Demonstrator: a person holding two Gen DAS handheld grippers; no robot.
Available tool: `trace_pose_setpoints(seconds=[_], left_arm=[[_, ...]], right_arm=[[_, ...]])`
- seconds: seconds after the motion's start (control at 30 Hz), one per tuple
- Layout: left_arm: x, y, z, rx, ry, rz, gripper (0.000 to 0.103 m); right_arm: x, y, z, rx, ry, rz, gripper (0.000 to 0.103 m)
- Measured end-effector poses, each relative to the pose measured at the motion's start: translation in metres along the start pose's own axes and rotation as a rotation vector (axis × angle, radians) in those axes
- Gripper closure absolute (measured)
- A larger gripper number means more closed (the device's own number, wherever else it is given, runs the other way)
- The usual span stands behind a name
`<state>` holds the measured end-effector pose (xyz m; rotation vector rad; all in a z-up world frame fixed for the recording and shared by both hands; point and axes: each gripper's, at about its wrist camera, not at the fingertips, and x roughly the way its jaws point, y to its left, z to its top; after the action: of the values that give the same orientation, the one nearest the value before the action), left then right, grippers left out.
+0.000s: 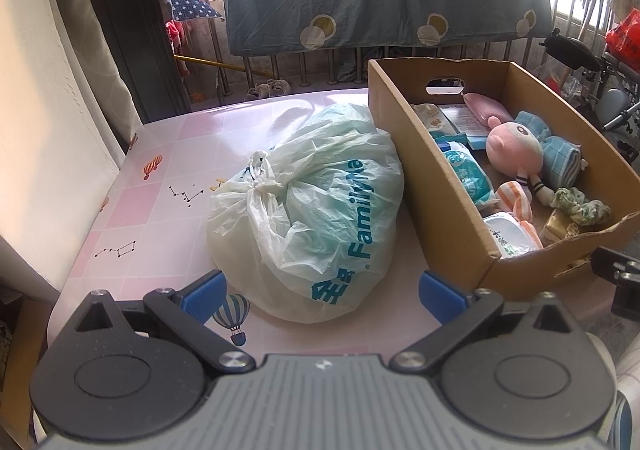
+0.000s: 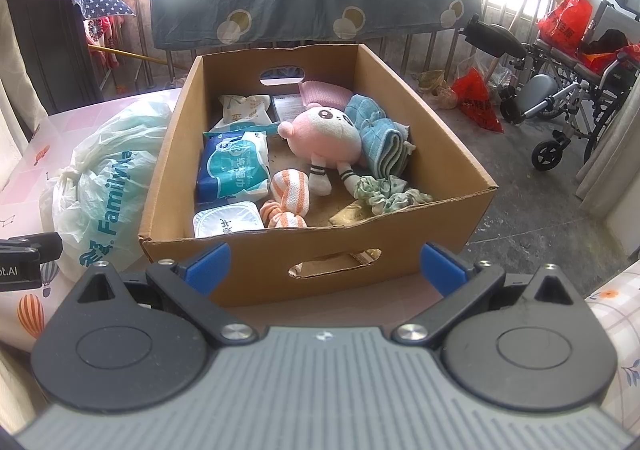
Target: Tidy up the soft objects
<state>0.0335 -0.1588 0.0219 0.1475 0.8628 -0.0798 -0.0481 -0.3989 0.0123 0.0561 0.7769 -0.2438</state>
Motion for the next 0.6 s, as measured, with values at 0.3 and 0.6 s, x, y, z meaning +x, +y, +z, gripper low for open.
trace_pose_setpoints(seconds=[0.3, 0.6], left_arm=[[-0.0015, 0.0009, 0.0004, -0.001, -0.002, -0.001, 0.0], [-0.0025, 0.0014, 0.0007, -0.001, -0.004, 0.0, 0.0]], right_arm=[[-0.0001, -0.0002, 0.0015, -0.001, 0.0, 0.0, 0.001], [-0.0006, -0.0003, 0.0022, -0.002, 0.0, 0.002, 0.001]])
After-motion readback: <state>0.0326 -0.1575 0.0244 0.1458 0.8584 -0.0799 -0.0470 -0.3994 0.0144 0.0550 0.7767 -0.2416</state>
